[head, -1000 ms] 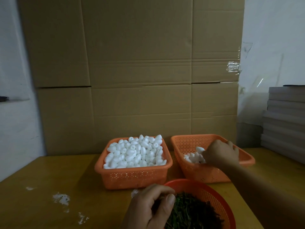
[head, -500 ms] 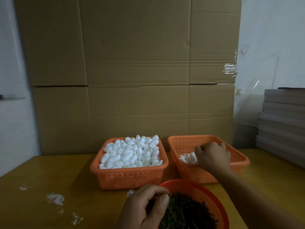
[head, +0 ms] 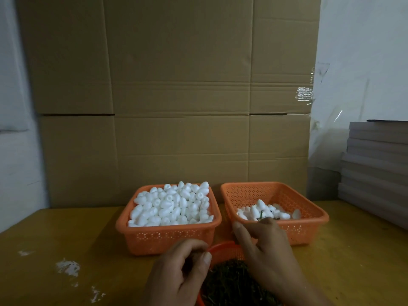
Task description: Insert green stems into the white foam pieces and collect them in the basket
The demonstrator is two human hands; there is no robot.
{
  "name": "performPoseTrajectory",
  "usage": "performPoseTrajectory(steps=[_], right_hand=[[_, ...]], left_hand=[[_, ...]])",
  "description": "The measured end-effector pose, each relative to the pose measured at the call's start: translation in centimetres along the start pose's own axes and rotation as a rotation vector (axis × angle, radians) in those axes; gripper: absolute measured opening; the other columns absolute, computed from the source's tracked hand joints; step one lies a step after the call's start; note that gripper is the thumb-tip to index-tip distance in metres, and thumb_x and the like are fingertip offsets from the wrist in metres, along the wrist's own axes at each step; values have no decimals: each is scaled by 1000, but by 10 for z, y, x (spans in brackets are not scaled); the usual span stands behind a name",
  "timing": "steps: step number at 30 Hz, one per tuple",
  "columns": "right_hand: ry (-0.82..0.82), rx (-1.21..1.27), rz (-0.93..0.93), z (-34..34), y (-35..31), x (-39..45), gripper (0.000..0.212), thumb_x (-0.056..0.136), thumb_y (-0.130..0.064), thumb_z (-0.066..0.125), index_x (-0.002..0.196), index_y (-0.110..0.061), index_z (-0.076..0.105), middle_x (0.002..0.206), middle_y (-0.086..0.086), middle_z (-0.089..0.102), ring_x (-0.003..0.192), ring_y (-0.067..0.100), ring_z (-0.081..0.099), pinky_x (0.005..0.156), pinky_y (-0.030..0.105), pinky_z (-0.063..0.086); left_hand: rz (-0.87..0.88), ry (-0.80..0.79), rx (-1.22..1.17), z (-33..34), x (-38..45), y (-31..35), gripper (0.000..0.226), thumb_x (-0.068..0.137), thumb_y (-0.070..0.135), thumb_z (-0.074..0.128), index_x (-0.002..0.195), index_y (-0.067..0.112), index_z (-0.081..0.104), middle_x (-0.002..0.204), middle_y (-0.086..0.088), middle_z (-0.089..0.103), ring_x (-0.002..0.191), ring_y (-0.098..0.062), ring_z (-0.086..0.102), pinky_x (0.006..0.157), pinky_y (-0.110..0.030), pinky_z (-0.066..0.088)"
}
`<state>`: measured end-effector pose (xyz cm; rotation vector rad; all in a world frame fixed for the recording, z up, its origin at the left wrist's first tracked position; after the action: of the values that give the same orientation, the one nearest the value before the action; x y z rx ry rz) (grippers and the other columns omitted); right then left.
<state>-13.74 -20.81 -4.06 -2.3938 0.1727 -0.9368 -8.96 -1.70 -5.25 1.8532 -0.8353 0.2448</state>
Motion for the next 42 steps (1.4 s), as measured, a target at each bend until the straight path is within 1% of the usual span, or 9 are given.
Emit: performPoseTrajectory(steps=[12, 14, 16, 21, 26, 30, 33, 39, 42], right_hand=[[-73, -352, -198, 17, -19, -10, 45, 84, -69, 38, 91, -43, 74, 77, -33, 51, 95, -10, 39, 85, 22, 34], [-144, -405, -238, 18, -23, -10, 36, 82, -66, 44, 89, -46, 74, 90, -31, 63, 102, -7, 51, 92, 22, 44], [-177, -386, -248, 16, -24, -12, 29, 73, -60, 49, 68, -44, 73, 82, -24, 72, 89, 4, 69, 77, 27, 60], [-265, -437, -211, 25, -20, -10, 43, 76, -67, 41, 90, -44, 75, 103, -22, 73, 122, 6, 57, 101, 21, 44], [-239, -456, -298, 19, -25, -7, 38, 73, -66, 40, 66, -47, 73, 84, -30, 72, 100, 8, 71, 85, 14, 51], [-307, -411, -243, 23, -22, -1, 100, 63, -89, 2, 119, -40, 68, 133, -23, 61, 142, 8, 34, 111, 12, 20], [-337, -397, -217, 24, -16, -2, 92, 64, -79, 5, 126, -41, 62, 142, -21, 55, 144, 4, 26, 115, 14, 18], [-173, -468, -309, 23, -20, -1, 64, 89, -66, 25, 58, -40, 74, 67, -25, 69, 82, 1, 72, 77, 3, 45], [-343, -488, -270, 29, -18, 0, 74, 71, -70, 15, 98, -37, 75, 111, -22, 71, 130, 9, 51, 106, 10, 31]], left_hand=[[-82, -16, 481, -36, 113, -43, 15, 95, 35, 62, 101, 24, 70, 85, 11, 68, 75, 0, 58, 71, -19, 45], [-103, -67, 632, -37, 133, -53, 19, 93, 38, 61, 95, 23, 72, 90, 8, 67, 83, -5, 58, 80, -28, 48], [-137, -149, 729, -37, 147, -59, 23, 92, 41, 61, 92, 21, 73, 98, 7, 65, 98, -14, 59, 89, -37, 48], [-236, -380, 982, -34, 162, -66, 40, 89, 57, 58, 120, 32, 64, 129, 5, 53, 123, -18, 46, 103, -38, 39], [-370, -550, 819, -29, 162, -69, 46, 89, 48, 66, 128, 25, 62, 137, 0, 55, 123, -18, 51, 104, -35, 45], [-384, -615, 795, -23, 160, -71, 37, 92, 37, 67, 125, 21, 65, 138, -2, 57, 128, -21, 50, 100, -28, 38], [-379, -594, 810, -20, 162, -72, 33, 91, 37, 67, 120, 23, 68, 140, -2, 54, 129, -20, 47, 90, -26, 34], [-340, -499, 812, -12, 163, -69, 36, 95, 34, 62, 128, 20, 62, 152, -4, 39, 137, -21, 41, 108, -33, 40], [-336, -508, 811, -4, 164, -68, 43, 96, 28, 61, 138, 20, 55, 157, -6, 34, 145, -26, 31, 118, -41, 29]])
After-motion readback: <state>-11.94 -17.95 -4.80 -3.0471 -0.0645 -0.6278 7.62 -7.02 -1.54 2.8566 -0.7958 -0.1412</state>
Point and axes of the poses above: each hand's wrist, its own x-axis towards the middle knuckle, its own z-axis out of the palm, y = z × x, the point moved 2 cm from there along x, towards the middle knuckle
